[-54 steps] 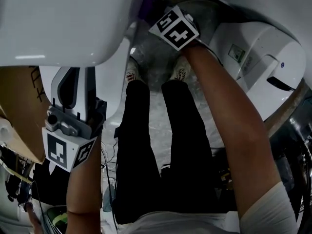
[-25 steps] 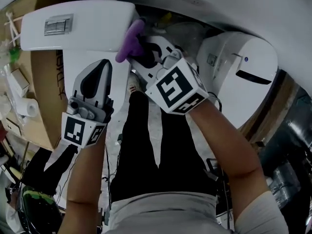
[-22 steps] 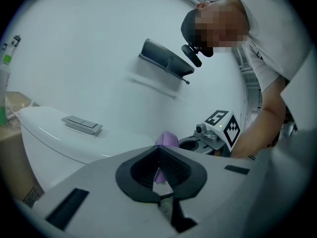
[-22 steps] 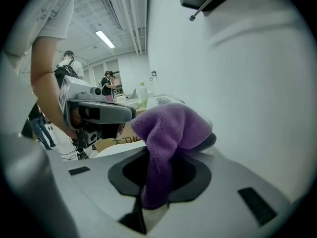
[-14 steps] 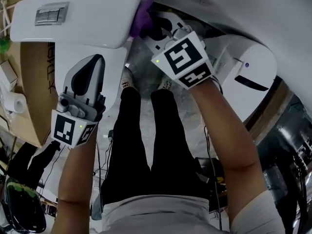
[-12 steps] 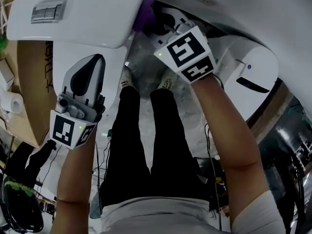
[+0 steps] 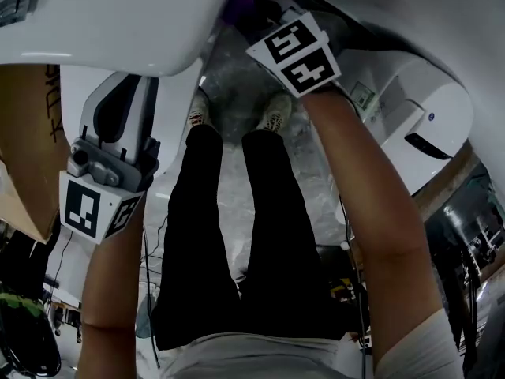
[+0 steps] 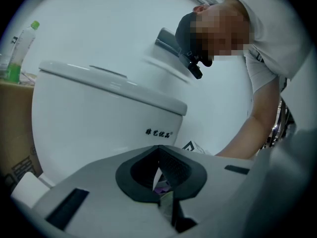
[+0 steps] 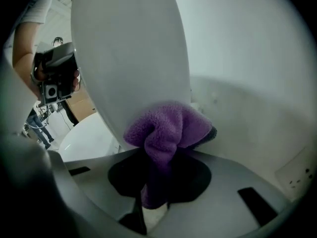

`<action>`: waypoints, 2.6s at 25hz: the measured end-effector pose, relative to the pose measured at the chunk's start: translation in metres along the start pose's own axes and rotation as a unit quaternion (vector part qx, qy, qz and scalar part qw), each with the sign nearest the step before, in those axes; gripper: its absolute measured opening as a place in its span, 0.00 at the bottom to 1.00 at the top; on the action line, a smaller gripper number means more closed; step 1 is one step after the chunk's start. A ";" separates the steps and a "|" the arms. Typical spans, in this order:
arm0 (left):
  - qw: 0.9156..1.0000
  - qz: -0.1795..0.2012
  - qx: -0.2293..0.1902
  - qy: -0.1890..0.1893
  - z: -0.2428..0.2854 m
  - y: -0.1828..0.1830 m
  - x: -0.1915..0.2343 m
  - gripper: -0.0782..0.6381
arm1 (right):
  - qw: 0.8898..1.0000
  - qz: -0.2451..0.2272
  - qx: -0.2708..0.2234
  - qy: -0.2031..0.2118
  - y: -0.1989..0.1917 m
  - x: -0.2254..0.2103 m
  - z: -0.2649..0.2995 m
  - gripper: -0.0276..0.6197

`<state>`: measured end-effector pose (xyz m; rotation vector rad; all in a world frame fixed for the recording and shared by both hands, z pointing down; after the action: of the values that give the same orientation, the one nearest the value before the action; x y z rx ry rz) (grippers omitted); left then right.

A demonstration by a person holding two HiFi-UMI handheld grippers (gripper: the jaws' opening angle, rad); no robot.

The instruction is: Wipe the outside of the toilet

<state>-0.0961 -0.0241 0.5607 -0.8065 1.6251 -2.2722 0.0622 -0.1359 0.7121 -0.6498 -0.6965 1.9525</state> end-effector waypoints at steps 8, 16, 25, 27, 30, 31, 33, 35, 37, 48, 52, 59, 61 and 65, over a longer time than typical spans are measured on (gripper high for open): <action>1.000 0.012 -0.004 0.003 0.007 -0.006 0.001 0.12 | 0.999 -0.004 0.038 0.009 -0.031 0.001 0.026 0.18; 1.000 0.021 0.003 -0.016 -0.013 0.036 -0.013 0.12 | 0.999 -0.035 -0.029 0.008 0.053 0.051 -0.059 0.18; 1.000 0.019 -0.013 -0.012 -0.050 0.105 -0.041 0.12 | 0.997 -0.002 -0.075 -0.004 0.138 0.092 -0.155 0.18; 1.000 0.020 -0.015 -0.010 -0.057 0.116 -0.045 0.12 | 0.996 0.004 -0.085 -0.005 0.147 0.095 -0.166 0.18; 0.999 0.022 -0.030 -0.012 -0.064 0.128 -0.052 0.12 | 0.994 0.004 -0.107 -0.006 0.158 0.097 -0.178 0.18; 0.999 0.023 -0.036 -0.013 -0.066 0.131 -0.053 0.12 | 0.994 -0.004 -0.113 -0.006 0.161 0.100 -0.181 0.18; 0.999 0.022 -0.024 -0.012 -0.070 0.131 -0.052 0.12 | 0.992 -0.027 -0.120 -0.005 0.170 0.107 -0.182 0.18; 1.000 0.019 -0.016 -0.003 -0.075 0.127 -0.048 0.12 | 0.992 -0.039 -0.119 0.001 0.174 0.111 -0.175 0.18; 1.000 0.018 -0.025 0.007 -0.080 0.126 -0.046 0.12 | 0.992 -0.036 -0.119 0.007 0.174 0.111 -0.169 0.18; 0.999 0.013 -0.046 0.010 -0.081 0.141 -0.047 0.12 | 0.992 -0.051 -0.115 -0.013 0.184 0.062 -0.166 0.18; 0.999 0.023 -0.035 0.021 -0.085 0.142 -0.046 0.12 | 0.991 -0.040 -0.115 -0.046 0.195 0.027 -0.162 0.18; 0.997 0.027 -0.040 0.052 -0.087 0.156 -0.056 0.12 | 0.992 -0.052 -0.110 -0.032 0.197 0.029 -0.162 0.18; 0.996 0.025 -0.049 0.075 -0.089 0.159 -0.060 0.12 | 0.992 -0.058 -0.109 -0.011 0.191 0.048 -0.163 0.18; 0.988 0.006 -0.073 0.138 -0.098 0.158 -0.069 0.12 | 0.992 -0.072 -0.105 0.025 0.178 0.087 -0.163 0.18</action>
<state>-0.1141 0.0317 0.3715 -0.5263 1.9281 -2.3642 0.0321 -0.0972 0.4603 -0.7517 -0.9006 1.7405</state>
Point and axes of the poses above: the fingertips, and each gripper's own axes: z forward along the fingers, x to its left, y out of its top, the point moved 7 cm from there along -z, backward along the fingers
